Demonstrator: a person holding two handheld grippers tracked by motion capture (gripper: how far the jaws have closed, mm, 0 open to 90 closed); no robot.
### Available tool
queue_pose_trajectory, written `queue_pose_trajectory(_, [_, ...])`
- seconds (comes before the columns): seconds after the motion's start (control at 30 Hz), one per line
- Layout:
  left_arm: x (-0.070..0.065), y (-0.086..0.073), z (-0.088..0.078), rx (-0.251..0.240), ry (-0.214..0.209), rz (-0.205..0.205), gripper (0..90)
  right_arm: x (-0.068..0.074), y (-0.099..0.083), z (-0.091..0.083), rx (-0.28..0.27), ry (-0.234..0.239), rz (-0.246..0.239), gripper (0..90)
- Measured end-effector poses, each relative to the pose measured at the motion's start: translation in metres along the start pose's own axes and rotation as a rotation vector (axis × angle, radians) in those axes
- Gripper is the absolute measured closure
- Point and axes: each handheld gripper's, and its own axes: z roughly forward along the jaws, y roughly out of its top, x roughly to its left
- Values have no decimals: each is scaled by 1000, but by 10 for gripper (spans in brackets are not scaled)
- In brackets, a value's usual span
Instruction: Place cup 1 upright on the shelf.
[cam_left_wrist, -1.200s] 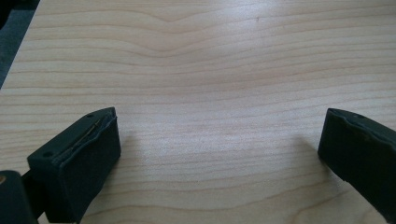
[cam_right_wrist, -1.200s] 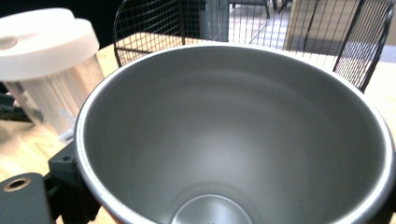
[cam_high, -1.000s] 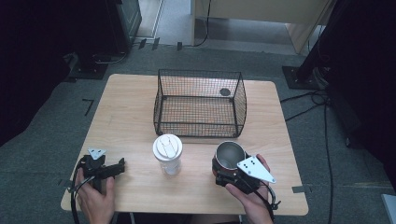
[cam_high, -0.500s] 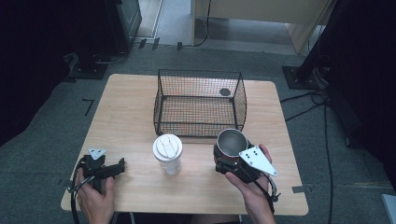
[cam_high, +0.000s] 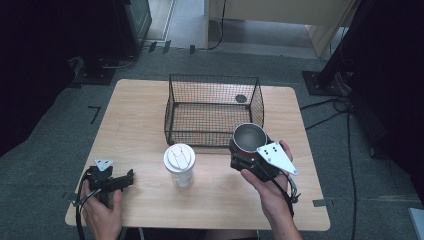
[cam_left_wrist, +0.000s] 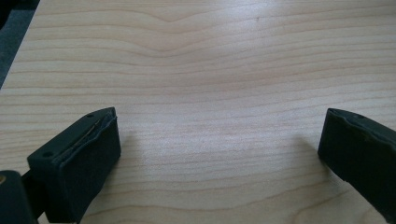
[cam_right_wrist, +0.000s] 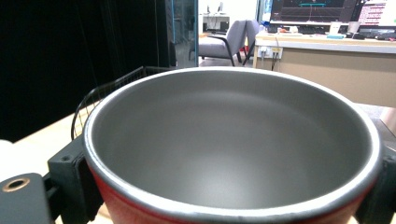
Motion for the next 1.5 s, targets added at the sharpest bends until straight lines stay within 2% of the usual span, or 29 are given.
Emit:
queue_pose_trajectory(0.3, [0,0,0,1,0,0,0,-2,9,18,-19,0,35,70])
queue_pose_trajectory(0.7, [0,0,0,2,-1,0,0,0,16,48,-36,-15,16,70])
queue_pose_trajectory(1.1, [0,0,0,0,0,-1,0,-7,30,81,-41,-44,19,69])
queue_pose_trajectory(1.27, [0,0,0,0,0,0,0,-11,29,97,-44,-28,45,69])
queue_pose_trajectory(1.4, [0,0,0,0,0,0,0,-14,24,110,-65,-67,52,69])
queue_pose_trajectory(1.5, [0,0,0,1,-1,1,0,-18,21,121,-66,-74,64,69])
